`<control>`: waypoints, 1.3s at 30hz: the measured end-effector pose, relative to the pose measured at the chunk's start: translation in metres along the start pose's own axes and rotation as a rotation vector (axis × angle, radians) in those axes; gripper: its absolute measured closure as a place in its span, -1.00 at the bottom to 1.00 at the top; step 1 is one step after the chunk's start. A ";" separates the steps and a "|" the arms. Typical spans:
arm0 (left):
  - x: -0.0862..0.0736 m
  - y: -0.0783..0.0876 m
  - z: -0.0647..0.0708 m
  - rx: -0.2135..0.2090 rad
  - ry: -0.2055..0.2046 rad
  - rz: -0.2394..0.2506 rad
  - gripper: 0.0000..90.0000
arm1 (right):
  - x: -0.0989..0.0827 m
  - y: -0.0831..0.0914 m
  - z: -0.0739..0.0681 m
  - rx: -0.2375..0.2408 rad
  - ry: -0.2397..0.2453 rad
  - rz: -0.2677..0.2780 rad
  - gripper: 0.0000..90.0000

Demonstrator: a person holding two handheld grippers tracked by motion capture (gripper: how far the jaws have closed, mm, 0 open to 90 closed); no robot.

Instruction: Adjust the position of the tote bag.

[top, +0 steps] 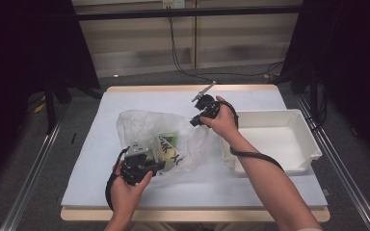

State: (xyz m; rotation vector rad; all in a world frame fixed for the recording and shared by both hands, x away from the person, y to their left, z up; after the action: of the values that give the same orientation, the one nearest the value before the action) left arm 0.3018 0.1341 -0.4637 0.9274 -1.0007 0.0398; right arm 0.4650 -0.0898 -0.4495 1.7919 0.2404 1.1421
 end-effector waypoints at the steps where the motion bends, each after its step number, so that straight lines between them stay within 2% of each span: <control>1: -0.001 -0.001 0.000 0.000 0.000 -0.008 0.94 | 0.000 -0.001 0.001 -0.010 0.009 -0.007 0.83; 3: -0.005 -0.002 0.003 -0.008 0.001 -0.043 1.00 | 0.000 -0.003 0.003 -0.026 0.011 -0.014 0.90; 7: -0.013 -0.007 0.010 -0.028 -0.012 -0.098 1.00 | 0.000 -0.007 0.015 -0.056 -0.017 -0.023 0.99; 10: -0.019 -0.014 0.017 -0.044 -0.017 -0.128 1.00 | 0.000 -0.009 0.025 -0.087 -0.059 -0.028 1.00; 11: -0.021 -0.016 0.019 -0.048 -0.030 -0.149 1.00 | 0.000 -0.009 0.028 -0.105 -0.072 -0.030 1.00; 12: -0.022 -0.017 0.020 -0.052 -0.034 -0.158 1.00 | -0.001 -0.009 0.032 -0.125 -0.081 -0.030 1.00; 14: -0.024 -0.018 0.023 -0.059 -0.025 -0.160 1.00 | -0.001 -0.008 0.039 -0.137 -0.092 -0.028 1.00; 17: -0.027 -0.019 0.025 -0.064 -0.037 -0.176 1.00 | -0.002 -0.007 0.046 -0.164 -0.117 -0.023 1.00; 19: -0.027 -0.019 0.026 -0.069 -0.050 -0.181 1.00 | -0.001 -0.006 0.048 -0.176 -0.124 -0.022 1.00; 23: -0.028 -0.019 0.027 -0.073 -0.047 -0.185 1.00 | -0.002 -0.006 0.050 -0.191 -0.121 -0.018 1.00; 26: -0.029 -0.021 0.029 -0.082 -0.049 -0.192 1.00 | -0.003 -0.006 0.051 -0.201 -0.142 -0.019 1.00; 27: -0.028 -0.022 0.031 -0.081 -0.035 -0.181 1.00 | -0.002 -0.006 0.051 -0.195 -0.143 -0.014 1.00; 29: -0.027 -0.021 0.031 -0.078 -0.050 -0.177 1.00 | -0.002 -0.005 0.051 -0.199 -0.144 -0.002 1.00; 30: -0.027 -0.021 0.031 -0.073 -0.039 -0.168 1.00 | -0.001 -0.006 0.051 -0.185 -0.140 0.001 1.00; 31: -0.027 -0.020 0.029 -0.072 -0.049 -0.171 1.00 | -0.001 -0.006 0.049 -0.175 -0.143 -0.004 1.00; 34: -0.025 -0.017 0.027 -0.075 -0.045 -0.156 1.00 | 0.000 -0.002 0.045 -0.157 -0.128 0.019 0.81; 35: -0.023 -0.015 0.026 -0.074 -0.040 -0.147 0.94 | 0.000 -0.001 0.043 -0.157 -0.125 0.019 0.69; 37: -0.021 -0.013 0.024 -0.064 -0.042 -0.132 0.72 | 0.000 0.004 0.040 -0.147 -0.114 0.034 0.63; 39: -0.019 -0.010 0.021 -0.046 -0.051 -0.117 0.62 | 0.000 0.007 0.037 -0.144 -0.111 0.046 0.47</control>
State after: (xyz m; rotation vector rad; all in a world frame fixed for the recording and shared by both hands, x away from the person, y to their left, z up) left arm 0.2806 0.1210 -0.4798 0.9465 -0.9886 -0.1050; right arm 0.4914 -0.1161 -0.4473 1.7337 0.0498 1.0608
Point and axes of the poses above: each handheld gripper's, and its own axes: y roughly backward along the jaws, x roughly out of its top, z roughly to its right, the point moved 4 cm from there along -y, roughly forward along the jaws, and after that the axes turned 1 degree about -y, right-handed, at the moved point
